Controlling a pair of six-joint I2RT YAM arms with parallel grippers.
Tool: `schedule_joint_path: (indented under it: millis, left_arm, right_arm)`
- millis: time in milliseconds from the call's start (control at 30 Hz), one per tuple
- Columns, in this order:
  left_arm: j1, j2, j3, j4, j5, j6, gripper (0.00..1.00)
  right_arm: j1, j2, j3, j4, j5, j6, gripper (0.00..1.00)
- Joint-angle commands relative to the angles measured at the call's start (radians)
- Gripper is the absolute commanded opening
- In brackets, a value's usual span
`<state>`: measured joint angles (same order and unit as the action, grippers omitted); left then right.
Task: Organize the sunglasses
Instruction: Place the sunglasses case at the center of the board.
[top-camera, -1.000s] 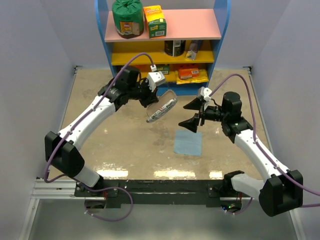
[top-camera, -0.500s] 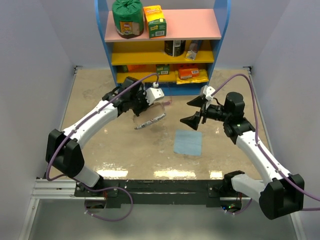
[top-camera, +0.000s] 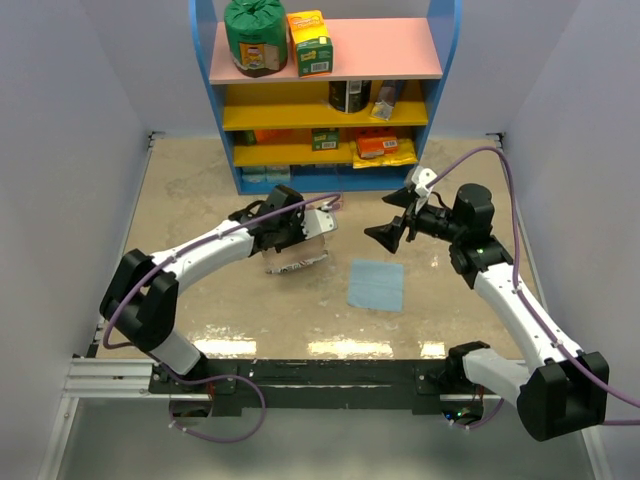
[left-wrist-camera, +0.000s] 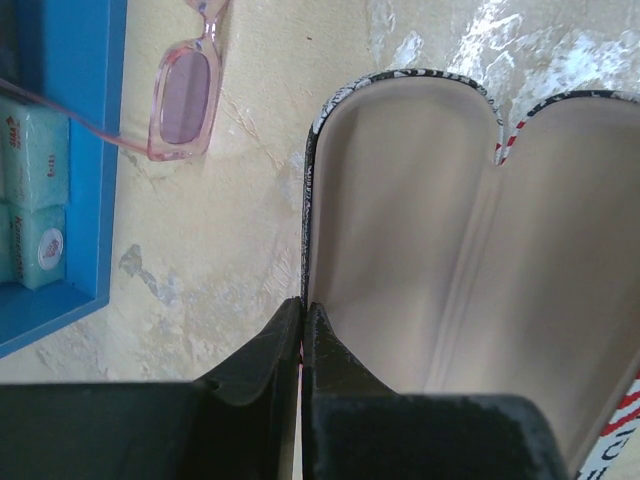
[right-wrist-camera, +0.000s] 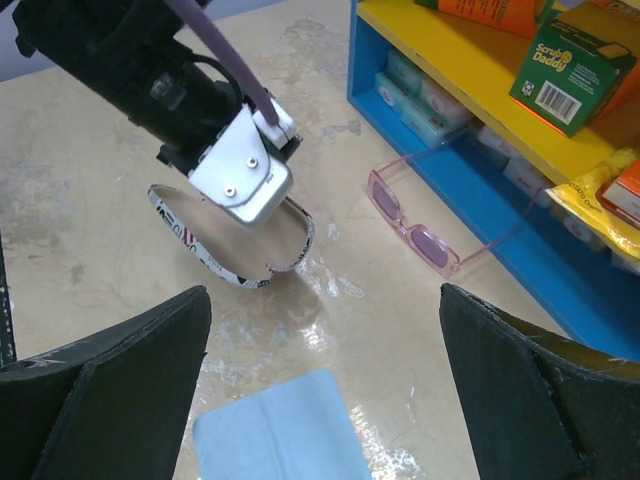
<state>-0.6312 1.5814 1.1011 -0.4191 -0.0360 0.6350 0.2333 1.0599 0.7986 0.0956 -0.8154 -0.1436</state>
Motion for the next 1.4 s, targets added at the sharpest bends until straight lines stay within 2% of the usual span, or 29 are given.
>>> schedule_joint_path:
  millis: [0, 433, 533, 633, 667, 867, 1033, 1133, 1367]
  left_arm:
    - [-0.021, 0.018, -0.026, 0.098, -0.068, 0.040, 0.00]
    - [-0.056, 0.069, -0.043, 0.123, -0.091, 0.029, 0.00]
    - [-0.062, 0.071, -0.041, 0.118, -0.093, 0.026, 0.07]
    - [-0.064, 0.071, -0.041, 0.112, -0.091, 0.026, 0.17]
    - [-0.065, 0.069, -0.041, 0.112, -0.093, 0.025, 0.24]
    - [-0.067, 0.057, -0.037, 0.098, -0.087, 0.017, 0.44]
    - [-0.067, -0.003, -0.012, 0.082, -0.068, -0.004, 0.58]
    - [-0.068, -0.049, 0.006, 0.066, -0.050, -0.018, 0.70]
    - [-0.067, -0.156, 0.013, 0.049, -0.025, -0.049, 0.80]
  right_arm:
    - [-0.006, -0.012, 0.017, 0.047, 0.027, 0.007, 0.98]
    - [-0.011, -0.014, 0.011, 0.052, 0.024, 0.007, 0.98]
    - [-0.011, -0.012, 0.010, 0.052, 0.022, 0.009, 0.98]
    - [-0.012, -0.012, 0.010, 0.052, 0.019, 0.009, 0.98]
    - [-0.011, -0.012, 0.010, 0.052, 0.019, 0.009, 0.98]
    - [-0.012, -0.017, 0.010, 0.052, 0.015, 0.009, 0.98]
    - [-0.014, -0.023, 0.007, 0.053, 0.019, 0.006, 0.98]
    - [-0.014, -0.021, 0.007, 0.053, 0.021, 0.004, 0.98]
    - [-0.012, -0.009, 0.020, 0.024, 0.039, -0.027, 0.97]
